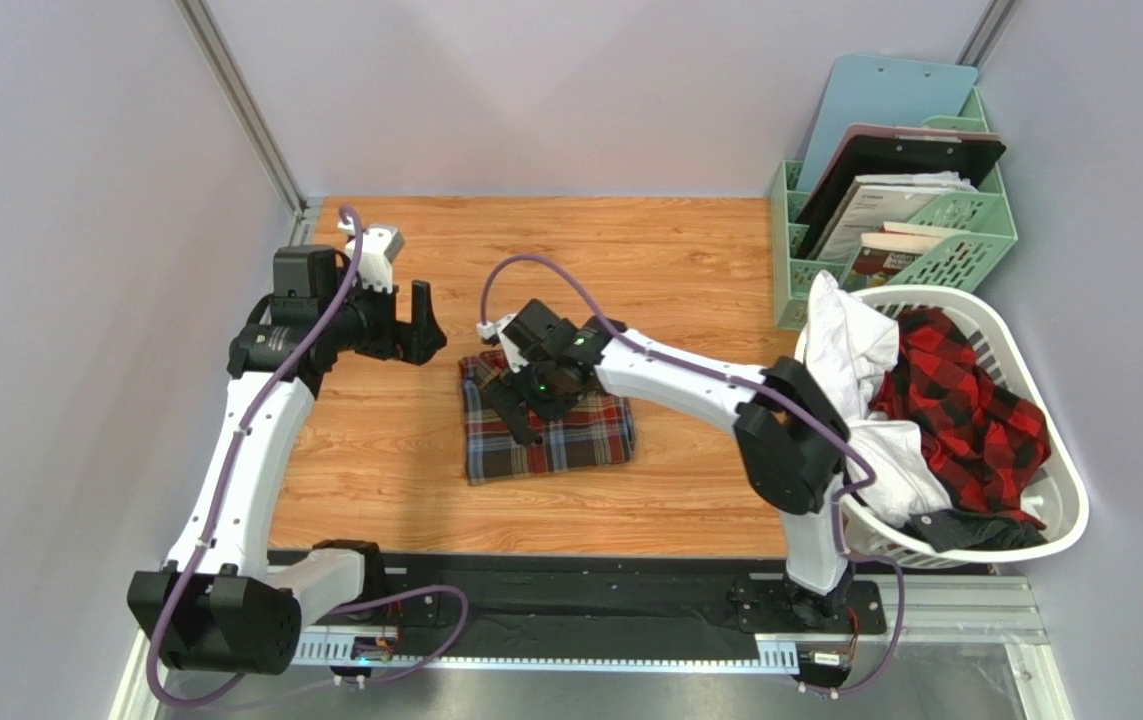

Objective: Fold and stack the long sleeve shirts
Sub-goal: Neatly place the folded shirt to the corner

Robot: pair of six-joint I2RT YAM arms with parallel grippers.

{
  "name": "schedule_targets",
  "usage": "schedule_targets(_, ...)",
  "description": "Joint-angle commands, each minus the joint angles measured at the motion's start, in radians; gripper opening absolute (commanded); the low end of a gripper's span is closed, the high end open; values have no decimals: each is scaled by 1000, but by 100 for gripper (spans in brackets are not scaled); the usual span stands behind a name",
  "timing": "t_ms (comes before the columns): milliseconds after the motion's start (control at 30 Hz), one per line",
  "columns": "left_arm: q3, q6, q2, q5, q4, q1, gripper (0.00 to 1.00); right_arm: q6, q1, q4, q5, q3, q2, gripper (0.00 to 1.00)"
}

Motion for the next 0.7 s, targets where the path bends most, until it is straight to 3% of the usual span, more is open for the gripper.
schedule_targets(0, -32, -14, -62, 2, -12, 29, 99, 96, 35, -17, 142, 101, 103, 100)
schedule_targets(133, -30, -6, -71, -9, -14, 34, 99, 118, 9, -44, 205, 130, 225, 100)
schedule_targets(333, -7, 35, -33, -17, -9, 43, 99, 55, -205, -47, 168, 37, 210, 100)
schedule_targets(667, 42, 111, 36, 54, -25, 75, 99, -301, -552, -84, 18, 18, 183, 100)
